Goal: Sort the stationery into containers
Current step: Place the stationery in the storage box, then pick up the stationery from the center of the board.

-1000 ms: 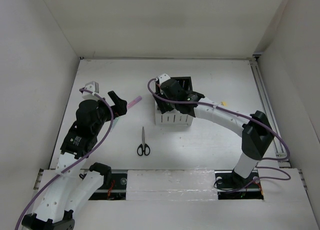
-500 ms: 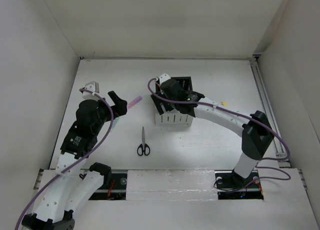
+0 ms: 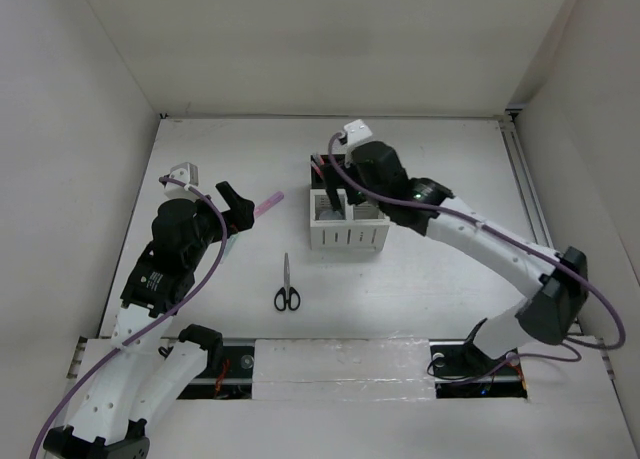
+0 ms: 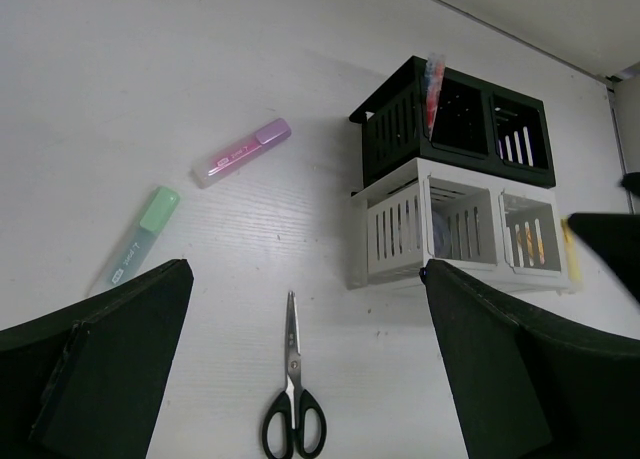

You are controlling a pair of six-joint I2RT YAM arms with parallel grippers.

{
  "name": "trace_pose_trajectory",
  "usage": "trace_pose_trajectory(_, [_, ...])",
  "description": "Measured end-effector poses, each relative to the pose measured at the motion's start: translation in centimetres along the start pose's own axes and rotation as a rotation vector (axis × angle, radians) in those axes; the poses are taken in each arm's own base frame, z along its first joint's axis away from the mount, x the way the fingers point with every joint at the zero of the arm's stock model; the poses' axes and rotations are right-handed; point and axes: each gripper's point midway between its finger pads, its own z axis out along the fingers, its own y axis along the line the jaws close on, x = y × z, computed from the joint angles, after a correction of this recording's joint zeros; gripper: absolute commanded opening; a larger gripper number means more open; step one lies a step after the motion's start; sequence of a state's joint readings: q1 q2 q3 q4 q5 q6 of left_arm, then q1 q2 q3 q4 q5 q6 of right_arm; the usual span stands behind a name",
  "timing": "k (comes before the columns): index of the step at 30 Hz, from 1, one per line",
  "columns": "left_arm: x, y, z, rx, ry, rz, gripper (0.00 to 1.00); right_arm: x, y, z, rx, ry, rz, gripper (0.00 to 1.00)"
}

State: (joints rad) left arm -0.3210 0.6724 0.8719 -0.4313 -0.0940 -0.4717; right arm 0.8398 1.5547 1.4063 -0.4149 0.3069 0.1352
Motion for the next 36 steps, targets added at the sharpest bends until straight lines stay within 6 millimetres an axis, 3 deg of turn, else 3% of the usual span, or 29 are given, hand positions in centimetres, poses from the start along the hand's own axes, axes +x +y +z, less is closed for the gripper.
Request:
trace_pose_trajectory(3, [0.0,0.0,0.0,0.000,0.000,0.000,1.00,-3.3,-3.8,-2.9,0.032,-0.098,0.066,0.93])
trace_pose_trajectory(6, [0.0,0.0,0.0,0.000,0.000,0.000,1.00,-3.8,-11.8,-4.3,0.165,-0.146,0.159,0.93])
trace_pose_trajectory(8, [0.0,0.0,-0.1,0.001,-0.002,0.000,1.00,-1.8,-17.8,-4.4,0.288,-0.116,0.225,0.91])
trace_pose_trajectory(10, [-0.1,0.0,-0.2,0.004,-0.006,-0.001,1.00,1.8,-23.3,-4.1,0.405,-0.048,0.299,0.91])
trace_pose_trajectory(13, [-0.2,-0.2,-0.4,0.012,-0.013,-0.002,1.00,8.7,-28.1,-2.9,0.504,0.096,0.415,0.91])
trace_pose_trajectory(17, [-0.3,-0.3,-0.5,0.019,-0.014,-0.003,1.00,16.1,-29.4,-1.2,0.529,0.273,0.515,0.89])
trace_pose_trajectory(20, [-0.3,-0.4,-0.7,0.026,-0.016,-0.004,1.00,18.7,-29.5,-0.2,0.533,0.337,0.561,0.87])
trace_pose_trajectory(27, [-0.4,-0.5,-0.9,0.035,-0.019,-0.004,1.00,20.8,-30.3,-0.1,0.554,0.369,0.624,0.77])
trace_pose_trajectory(36, [-0.7,-0.6,-1.3,0.047,-0.035,-0.006,1.00,23.0,-30.2,0.8,0.546,0.434,0.628,0.77])
